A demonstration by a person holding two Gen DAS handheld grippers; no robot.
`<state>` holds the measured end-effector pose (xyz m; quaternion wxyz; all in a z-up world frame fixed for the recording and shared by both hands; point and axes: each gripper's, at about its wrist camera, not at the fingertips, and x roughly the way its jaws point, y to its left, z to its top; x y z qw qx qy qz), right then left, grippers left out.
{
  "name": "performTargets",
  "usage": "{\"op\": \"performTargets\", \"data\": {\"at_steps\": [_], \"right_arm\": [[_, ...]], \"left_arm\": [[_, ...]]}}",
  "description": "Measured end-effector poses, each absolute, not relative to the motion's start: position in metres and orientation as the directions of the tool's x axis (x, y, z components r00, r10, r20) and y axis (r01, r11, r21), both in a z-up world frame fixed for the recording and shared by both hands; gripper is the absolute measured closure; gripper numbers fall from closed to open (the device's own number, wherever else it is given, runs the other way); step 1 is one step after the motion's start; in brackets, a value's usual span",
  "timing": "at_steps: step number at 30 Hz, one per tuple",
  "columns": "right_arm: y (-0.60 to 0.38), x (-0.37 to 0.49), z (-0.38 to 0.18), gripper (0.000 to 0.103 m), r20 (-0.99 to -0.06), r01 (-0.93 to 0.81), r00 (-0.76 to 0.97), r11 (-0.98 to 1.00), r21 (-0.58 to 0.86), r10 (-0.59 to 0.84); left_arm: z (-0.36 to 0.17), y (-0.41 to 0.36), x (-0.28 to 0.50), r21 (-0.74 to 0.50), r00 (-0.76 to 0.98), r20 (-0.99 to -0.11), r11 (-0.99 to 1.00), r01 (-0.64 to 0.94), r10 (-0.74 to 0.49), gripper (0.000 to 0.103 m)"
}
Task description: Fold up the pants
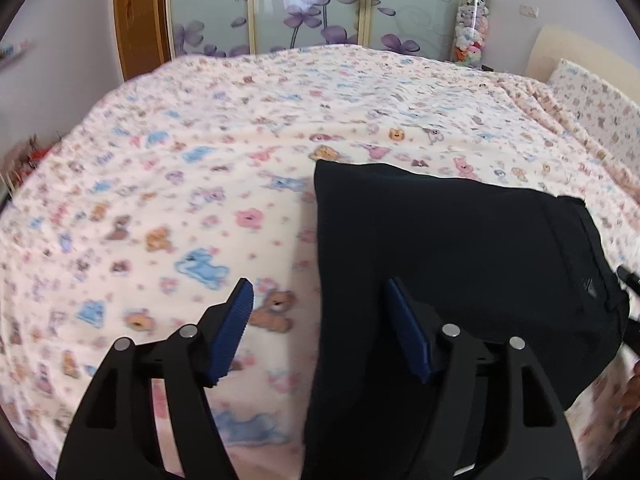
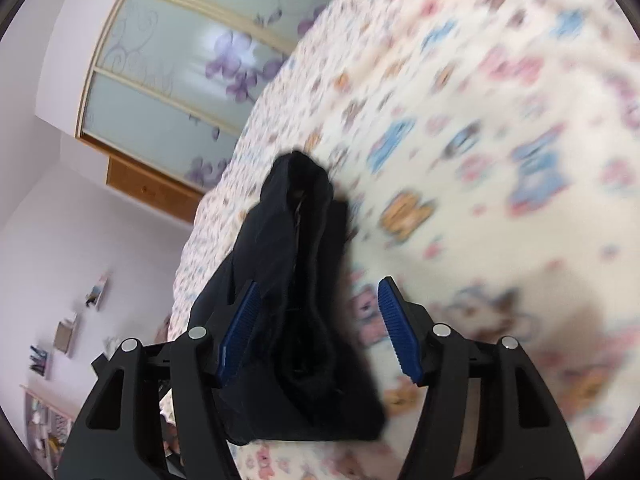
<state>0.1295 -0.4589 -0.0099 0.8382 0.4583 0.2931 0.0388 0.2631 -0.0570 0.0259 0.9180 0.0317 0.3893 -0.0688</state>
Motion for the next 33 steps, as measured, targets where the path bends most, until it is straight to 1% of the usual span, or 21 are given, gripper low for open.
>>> {"op": "performTargets", "data": {"at_steps": [4,6,7,9,10,11,12,15,17,19,20,21,23,24,26,28,30,31,32,33], "right_arm": [[-0.455,0.118,0.005,0.040,-0.406,0.158,0.858,0.592,0.790,0.313],[-0.451,0.117,0.018,0.040,-0.364,0.101,0.874,0.614,0.783,0.321],[-0.445,0.117,0.026,0.040,-0.336,0.056,0.878,0.624,0.779,0.340],[-0.435,0.122,0.035,0.040,-0.302,-0.013,0.871,0.633,0.774,0.388],[-0.427,0.125,0.039,0.040,-0.292,-0.047,0.862,0.639,0.768,0.415],[-0.424,0.131,0.042,0.040,-0.293,-0.059,0.855,0.641,0.765,0.428],[-0.417,0.134,0.042,0.040,-0.299,-0.073,0.842,0.644,0.761,0.449],[-0.403,0.141,0.034,0.040,-0.323,-0.081,0.804,0.629,0.773,0.500],[-0.397,0.142,0.024,0.040,-0.349,-0.070,0.777,0.623,0.779,0.524],[-0.392,0.144,0.009,0.040,-0.428,-0.019,0.744,0.657,0.753,0.513],[-0.390,0.144,0.003,0.041,-0.449,-0.009,0.733,0.668,0.744,0.510],[-0.390,0.143,-0.004,0.042,-0.458,-0.006,0.726,0.670,0.742,0.513],[-0.397,0.141,-0.019,0.057,-0.422,-0.007,0.739,0.633,0.774,0.525],[-0.401,0.141,-0.023,0.061,-0.406,-0.003,0.741,0.607,0.795,0.535],[-0.411,0.141,-0.037,0.078,-0.370,0.016,0.744,0.539,0.842,0.556],[-0.417,0.142,-0.041,0.081,-0.352,0.026,0.736,0.495,0.868,0.578],[-0.418,0.138,-0.030,0.078,-0.361,0.034,0.734,0.500,0.865,0.575],[-0.417,0.136,-0.020,0.070,-0.359,0.017,0.743,0.520,0.854,0.565],[-0.415,0.133,-0.010,0.054,-0.343,-0.010,0.756,0.534,0.845,0.557],[-0.413,0.132,-0.002,0.042,-0.322,-0.035,0.770,0.541,0.840,0.551]], "left_arm": [[0.039,-0.057,0.252,0.043,0.716,-0.694,0.989,0.145,-0.074,0.035],[0.052,-0.055,0.244,0.070,0.759,-0.650,0.992,0.103,-0.033,0.035],[0.063,-0.053,0.235,0.060,0.794,-0.607,0.994,0.087,-0.032,0.035],[0.077,-0.052,0.223,0.000,0.829,-0.551,0.994,0.113,-0.095,0.028],[0.083,-0.054,0.216,-0.064,0.831,-0.528,0.983,0.170,-0.178,0.019],[0.086,-0.057,0.214,-0.103,0.819,-0.524,0.972,0.212,-0.234,0.013],[0.086,-0.065,0.213,-0.152,0.789,-0.531,0.950,0.271,-0.310,0.012],[0.073,-0.082,0.219,-0.234,0.694,-0.588,0.909,0.346,-0.416,0.012],[0.059,-0.089,0.224,-0.241,0.663,-0.622,0.907,0.345,-0.417,0.012],[0.040,-0.090,0.230,-0.223,0.637,-0.666,0.918,0.326,-0.388,0.012],[0.030,-0.089,0.233,-0.219,0.621,-0.690,0.925,0.311,-0.372,0.012],[0.018,-0.086,0.235,-0.224,0.601,-0.713,0.930,0.292,-0.361,0.013],[-0.007,-0.075,0.240,-0.257,0.563,-0.736,0.925,0.281,-0.376,0.015],[-0.017,-0.072,0.238,-0.256,0.564,-0.731,0.920,0.296,-0.384,0.016],[-0.023,-0.072,0.231,-0.213,0.598,-0.707,0.920,0.328,-0.377,0.015],[-0.021,-0.074,0.227,-0.190,0.611,-0.704,0.925,0.328,-0.361,0.015],[-0.010,-0.071,0.220,-0.211,0.621,-0.686,0.921,0.329,-0.379,0.014],[-0.003,-0.066,0.215,-0.247,0.633,-0.653,0.907,0.341,-0.416,0.014],[0.004,-0.061,0.213,-0.279,0.640,-0.623,0.892,0.355,-0.450,0.011],[0.008,-0.057,0.211,-0.310,0.647,-0.594,0.878,0.365,-0.478,0.008]]}}
